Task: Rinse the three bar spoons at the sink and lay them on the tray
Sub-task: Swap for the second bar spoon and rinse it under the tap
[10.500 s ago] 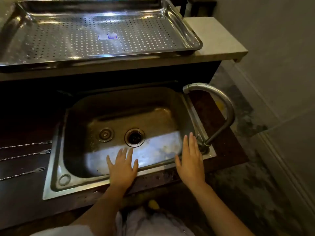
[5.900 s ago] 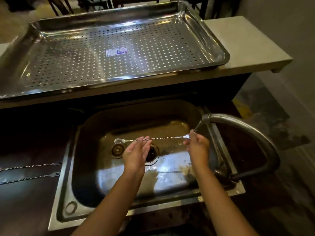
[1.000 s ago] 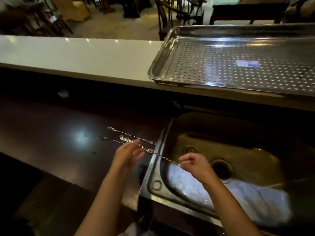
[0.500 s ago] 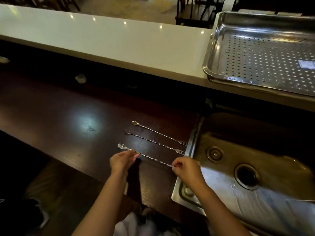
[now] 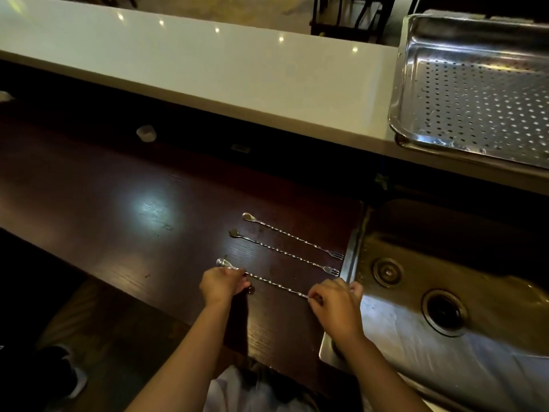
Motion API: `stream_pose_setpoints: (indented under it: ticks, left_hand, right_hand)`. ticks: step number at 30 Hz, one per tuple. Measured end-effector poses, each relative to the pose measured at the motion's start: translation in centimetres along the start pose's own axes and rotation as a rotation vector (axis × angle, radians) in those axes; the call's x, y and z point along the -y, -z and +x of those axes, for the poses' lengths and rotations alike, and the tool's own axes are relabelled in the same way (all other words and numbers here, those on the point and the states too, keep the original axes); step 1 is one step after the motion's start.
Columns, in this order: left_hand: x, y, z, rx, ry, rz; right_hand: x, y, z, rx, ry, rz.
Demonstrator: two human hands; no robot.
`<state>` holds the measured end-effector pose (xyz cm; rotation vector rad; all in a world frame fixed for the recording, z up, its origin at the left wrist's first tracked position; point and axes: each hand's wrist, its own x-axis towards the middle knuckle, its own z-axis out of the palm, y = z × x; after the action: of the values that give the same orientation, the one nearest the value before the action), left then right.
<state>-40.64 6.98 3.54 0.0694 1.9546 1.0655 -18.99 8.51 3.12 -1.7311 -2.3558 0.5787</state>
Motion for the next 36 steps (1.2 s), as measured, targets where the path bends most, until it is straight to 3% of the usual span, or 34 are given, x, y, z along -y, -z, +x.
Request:
stream_pose_setpoints:
  ticks: [5,8,13,18,21,28,34,36]
  left_hand:
    - [-0.8,0.0,0.3,-0.018,-0.055,0.209]
    - [-1.5,-0.6,-0.4,0.018,-0.095,0.178]
    - [-3.3,-3.1,-2.3,0.344,0.261,-0.198]
    - [-2.8,-5.2,-2.9,0.461,0.375,-0.214]
    - [-2.6,-6.2,-3.1,0.476,0.384,-0.200]
    - [-2.2,-7.5,-3.1,0.458,0.355,-0.187]
    - [-2.1,-8.1,-3.1,0.351,0.270,-0.290]
    - [-2.3,-8.2,-3.1,0.320,0.245,-0.329]
  right_hand:
    - [0.2,-0.1,0.7,0.051,-0.013,-0.006]
    - [-0.1,0.3,1.5,-0.038,-0.046,0.050]
    - [0.4,0.7,3.8,-0.098,-0.063,-0.028]
    - [0.8,0.8,5.6,-0.016,-0.030,-0.140]
    - [1.0,1.0,6.0,-0.080,0.010,-0.182]
    - [0.3,0.9,6.7,-0.005,0.123,-0.225]
    - [0.1,2.5,6.1,0.000,0.156,-0.255]
    - [-0.2,3.3,5.6,-0.070,0.167,-0.285]
